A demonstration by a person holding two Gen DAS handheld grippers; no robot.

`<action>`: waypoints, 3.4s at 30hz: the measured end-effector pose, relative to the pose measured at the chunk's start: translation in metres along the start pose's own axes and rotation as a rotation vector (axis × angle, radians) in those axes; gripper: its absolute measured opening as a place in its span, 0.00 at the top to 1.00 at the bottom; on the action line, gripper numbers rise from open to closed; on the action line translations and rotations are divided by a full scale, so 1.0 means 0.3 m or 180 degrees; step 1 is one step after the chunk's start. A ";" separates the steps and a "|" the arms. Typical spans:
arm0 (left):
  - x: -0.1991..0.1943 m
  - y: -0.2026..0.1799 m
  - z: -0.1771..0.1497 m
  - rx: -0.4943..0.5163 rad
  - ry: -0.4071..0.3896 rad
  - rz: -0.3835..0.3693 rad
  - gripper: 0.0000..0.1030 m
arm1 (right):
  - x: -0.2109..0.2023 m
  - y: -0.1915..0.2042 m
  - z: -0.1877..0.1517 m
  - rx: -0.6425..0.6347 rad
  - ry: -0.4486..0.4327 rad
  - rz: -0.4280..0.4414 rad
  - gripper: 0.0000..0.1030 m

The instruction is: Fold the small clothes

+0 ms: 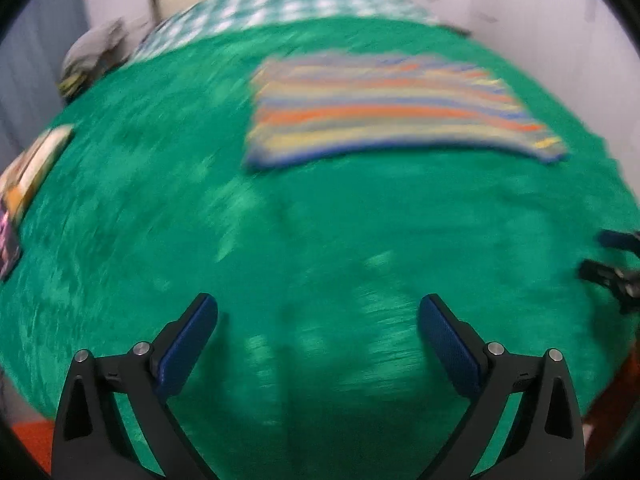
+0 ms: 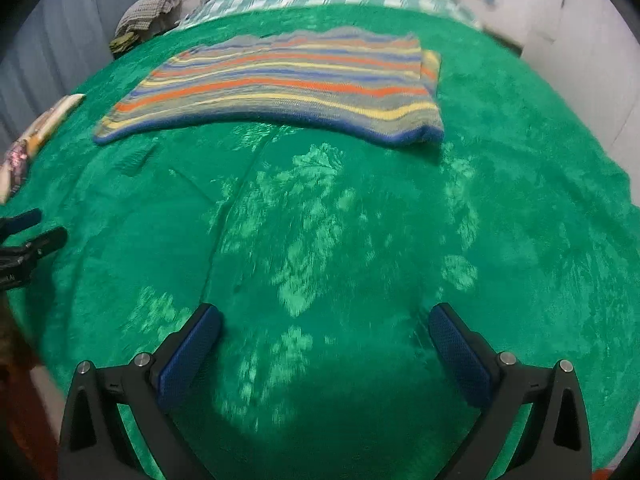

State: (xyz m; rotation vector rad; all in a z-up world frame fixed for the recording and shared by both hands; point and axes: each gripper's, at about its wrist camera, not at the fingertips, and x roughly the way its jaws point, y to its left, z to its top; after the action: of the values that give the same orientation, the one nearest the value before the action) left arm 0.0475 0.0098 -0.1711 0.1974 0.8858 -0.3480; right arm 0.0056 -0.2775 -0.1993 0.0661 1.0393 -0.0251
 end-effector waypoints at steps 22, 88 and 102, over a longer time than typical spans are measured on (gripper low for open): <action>0.358 -0.834 0.413 0.1413 -0.0262 -0.1162 0.87 | 0.346 -0.652 0.731 0.0956 0.0112 0.1565 0.25; 0.242 0.458 0.355 -0.1123 0.0118 -0.0699 0.20 | 0.202 0.283 0.764 -0.0722 -0.0338 0.1077 0.62; 0.006 0.314 0.056 -0.0922 0.0385 -0.0070 0.08 | -0.017 0.286 0.264 -0.0447 -0.0107 0.0986 0.12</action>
State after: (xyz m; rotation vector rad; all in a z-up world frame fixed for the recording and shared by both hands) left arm 0.0961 0.0916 -0.1596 -0.0596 1.0471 -0.2260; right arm 0.0756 -0.1972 -0.1514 0.0982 0.9856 0.3268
